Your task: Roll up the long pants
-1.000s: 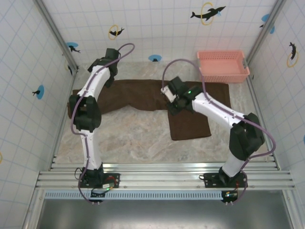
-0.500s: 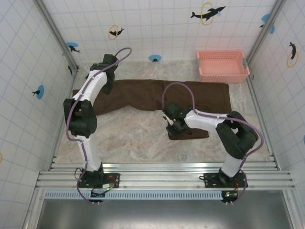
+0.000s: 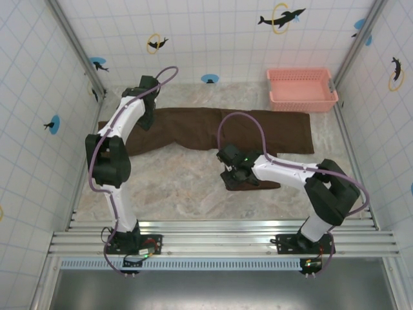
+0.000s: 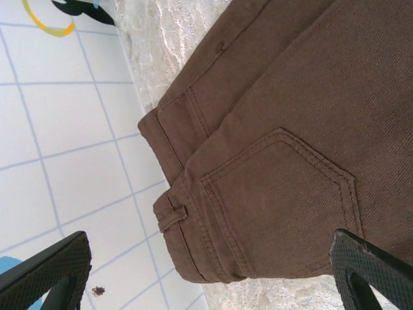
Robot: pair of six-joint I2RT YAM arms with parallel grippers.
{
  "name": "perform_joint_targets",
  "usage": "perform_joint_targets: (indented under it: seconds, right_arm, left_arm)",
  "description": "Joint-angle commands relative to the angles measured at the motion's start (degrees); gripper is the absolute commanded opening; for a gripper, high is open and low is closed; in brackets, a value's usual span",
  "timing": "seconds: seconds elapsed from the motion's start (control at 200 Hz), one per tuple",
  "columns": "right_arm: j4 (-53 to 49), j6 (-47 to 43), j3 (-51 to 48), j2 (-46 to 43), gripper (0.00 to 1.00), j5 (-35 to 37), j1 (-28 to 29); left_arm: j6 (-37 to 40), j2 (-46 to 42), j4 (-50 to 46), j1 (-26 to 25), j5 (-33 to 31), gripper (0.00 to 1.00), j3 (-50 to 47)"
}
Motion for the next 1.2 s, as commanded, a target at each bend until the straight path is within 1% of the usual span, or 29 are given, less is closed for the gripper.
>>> perform_joint_targets:
  seconds: [0.0,0.18,0.325,0.44,0.51,0.53,0.631,0.676,0.721,0.741,0.761,0.831,0.886,1.011,1.101,1.196]
  right_arm:
    - [-2.25,3.08,0.64,-1.17,0.66,-1.07,0.65]
    - [-0.71,4.22,-0.82,1.67,0.64,-2.25,1.93]
    - [-0.56,4.49,0.2,4.98,0.61,-2.15,3.46]
    - [-0.88,5.1,0.32,8.28,0.53,-0.67,4.24]
    - [-0.61,5.1,0.01,10.29,0.5,0.3,4.26]
    - [-0.59,5.1,-0.07,10.8,0.48,0.86,4.25]
    - [-1.5,4.88,-0.23,11.66,0.26,4.21,3.66]
    - [-2.86,4.66,-0.23,10.25,0.12,6.86,3.44]
    - [-4.9,4.27,-0.47,7.12,0.03,10.65,2.9]
    - [-5.51,4.03,-0.53,5.88,0.0,11.9,2.63]
    - [-6.46,3.7,-0.65,4.06,0.0,13.64,2.19]
    - [-9.6,1.63,-0.84,-2.88,0.0,18.9,-1.52]
    - [-10.92,-0.85,-0.94,-8.46,0.0,20.12,-6.34]
    - [-10.27,-6.82,0.19,-17.5,0.0,16.99,-23.1]
    - [-8.52,-10.13,2.92,-19.1,0.0,14.23,-32.86]
    - [-7.32,-13.39,7.41,-15.76,0.0,11.08,-40.48]
  left_arm:
    - [-0.94,-2.56,-0.64,-0.19,0.89,0.97,-0.68]
    - [-0.87,-2.76,-0.41,-0.19,1.47,0.97,-1.34]
    - [-0.97,-2.86,-0.22,-0.17,1.87,0.97,-1.82]
    - [-0.9,-2.63,-0.2,-0.19,1.97,0.97,-1.82]
    - [-0.86,-2.49,-0.19,-0.19,2.23,0.97,-1.82]
    - [-0.85,-2.4,-0.18,-0.22,2.24,0.97,-1.82]
    - [-0.76,-2.18,-0.27,-0.14,2.27,0.97,-1.67]
    - [-0.67,-2.24,-0.19,-0.19,1.94,0.97,-1.65]
    - [-0.48,-2.28,-0.17,-0.14,1.86,0.97,-1.73]
    - [-0.37,-2.41,-0.06,-0.16,1.81,0.97,-1.81]
    - [-0.19,-2.4,0.02,-0.24,1.68,0.97,-1.82]
    - [0.07,-2.71,0.27,-0.2,1.51,0.97,-2.08]
    - [0.18,-2.77,0.43,-0.19,1.48,0.97,-2.26]
    - [0.37,-2.77,0.39,-0.19,1.75,0.97,-2.35]
    - [0.64,-2.77,0.59,-0.14,1.65,0.97,-2.7]
    - [0.96,-2.68,0.91,-0.2,1.54,0.97,-3.08]
